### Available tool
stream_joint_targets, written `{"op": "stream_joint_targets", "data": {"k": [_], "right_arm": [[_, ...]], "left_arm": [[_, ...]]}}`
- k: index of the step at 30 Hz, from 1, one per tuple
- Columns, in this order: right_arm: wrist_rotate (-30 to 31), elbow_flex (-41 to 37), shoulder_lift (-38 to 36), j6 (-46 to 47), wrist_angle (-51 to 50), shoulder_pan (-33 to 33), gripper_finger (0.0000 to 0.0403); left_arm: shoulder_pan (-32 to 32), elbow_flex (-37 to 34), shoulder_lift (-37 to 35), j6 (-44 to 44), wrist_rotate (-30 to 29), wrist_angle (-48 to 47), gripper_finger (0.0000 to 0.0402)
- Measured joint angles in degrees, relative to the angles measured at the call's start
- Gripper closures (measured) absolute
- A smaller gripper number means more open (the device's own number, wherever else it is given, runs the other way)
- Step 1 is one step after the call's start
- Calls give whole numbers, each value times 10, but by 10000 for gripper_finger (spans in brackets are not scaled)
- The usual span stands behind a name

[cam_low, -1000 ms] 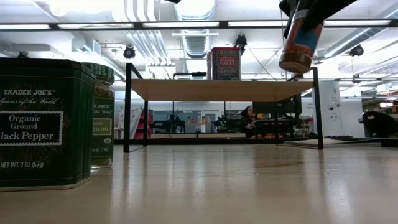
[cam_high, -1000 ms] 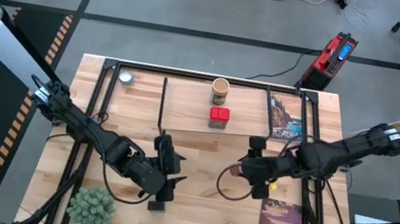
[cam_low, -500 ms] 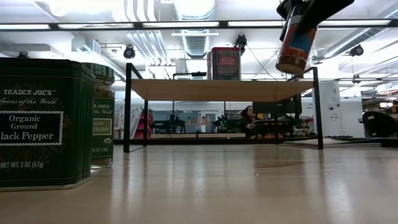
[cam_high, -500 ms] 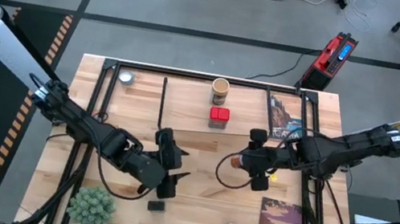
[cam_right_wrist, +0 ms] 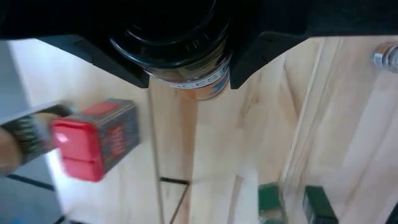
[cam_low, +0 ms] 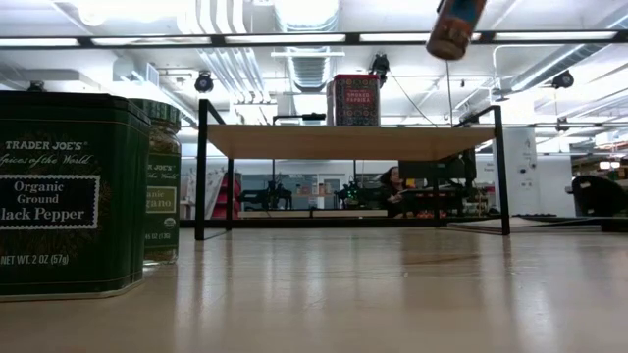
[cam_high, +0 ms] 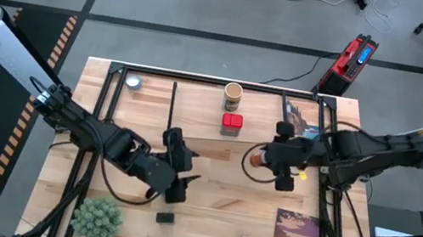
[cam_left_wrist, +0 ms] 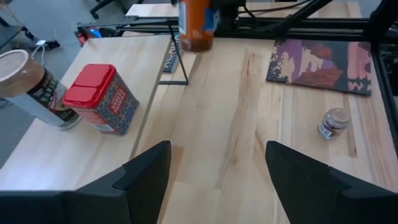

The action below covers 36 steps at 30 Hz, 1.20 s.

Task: Shelf spices
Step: Put the orange seasoning bottle on the shelf

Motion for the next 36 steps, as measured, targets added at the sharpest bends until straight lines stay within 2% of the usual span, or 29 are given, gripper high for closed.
{"op": "stream_joint_targets", "data": {"k": [12,21,36], "right_arm": [[-2,100,10,-46,-56,-80,215],[-19,134,44,-89,-93,-148,214],[-122,135,93,-186,-94,-290,215]], "left_arm": [[1,7,-19,23,0,-5,157],[13,48,-50,30,-1,-52,154],[20,52,-89,16,-1,-93,154]]}}
